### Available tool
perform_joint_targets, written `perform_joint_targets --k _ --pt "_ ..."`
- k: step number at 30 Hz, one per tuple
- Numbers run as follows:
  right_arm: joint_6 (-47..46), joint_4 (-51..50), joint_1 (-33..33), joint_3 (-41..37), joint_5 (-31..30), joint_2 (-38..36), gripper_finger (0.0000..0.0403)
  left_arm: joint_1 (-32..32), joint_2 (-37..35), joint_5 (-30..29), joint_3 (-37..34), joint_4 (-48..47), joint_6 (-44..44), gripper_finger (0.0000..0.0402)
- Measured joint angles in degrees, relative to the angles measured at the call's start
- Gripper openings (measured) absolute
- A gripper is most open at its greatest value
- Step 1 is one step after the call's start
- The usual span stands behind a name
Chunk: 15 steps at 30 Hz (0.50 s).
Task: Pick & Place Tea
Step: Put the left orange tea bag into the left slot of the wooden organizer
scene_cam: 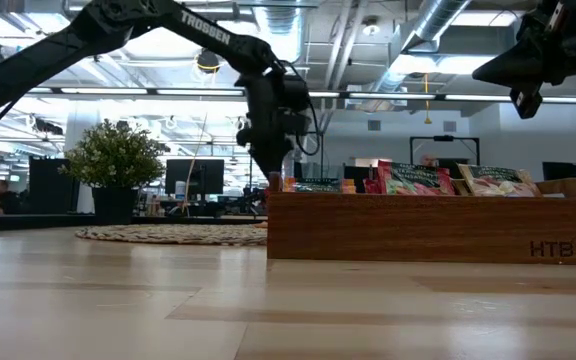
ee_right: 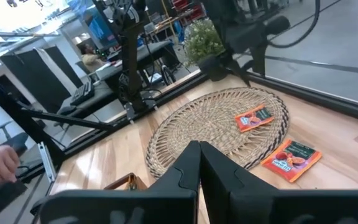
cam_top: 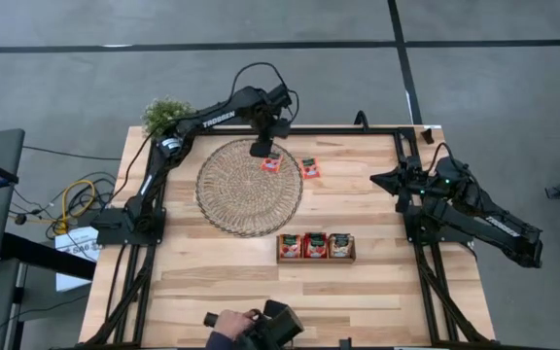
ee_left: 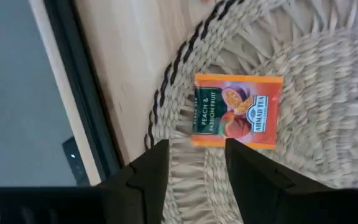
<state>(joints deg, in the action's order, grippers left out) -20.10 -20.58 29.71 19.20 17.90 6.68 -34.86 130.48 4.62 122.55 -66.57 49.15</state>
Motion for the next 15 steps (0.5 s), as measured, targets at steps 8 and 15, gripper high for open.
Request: perform_joint_targets --k 8,15 --pt "0.0 0.0 0.0 0.0 -0.1 0.0 0.0000 1.3 0.3 -3.9 -4.3 10.8 2.9 0.0173" --pt "0.0 0.0 0.0 0.0 -0.1 0.0 0.0000 1.3 2.5 -2.8 -4.5 6.9 1.1 0.0174"
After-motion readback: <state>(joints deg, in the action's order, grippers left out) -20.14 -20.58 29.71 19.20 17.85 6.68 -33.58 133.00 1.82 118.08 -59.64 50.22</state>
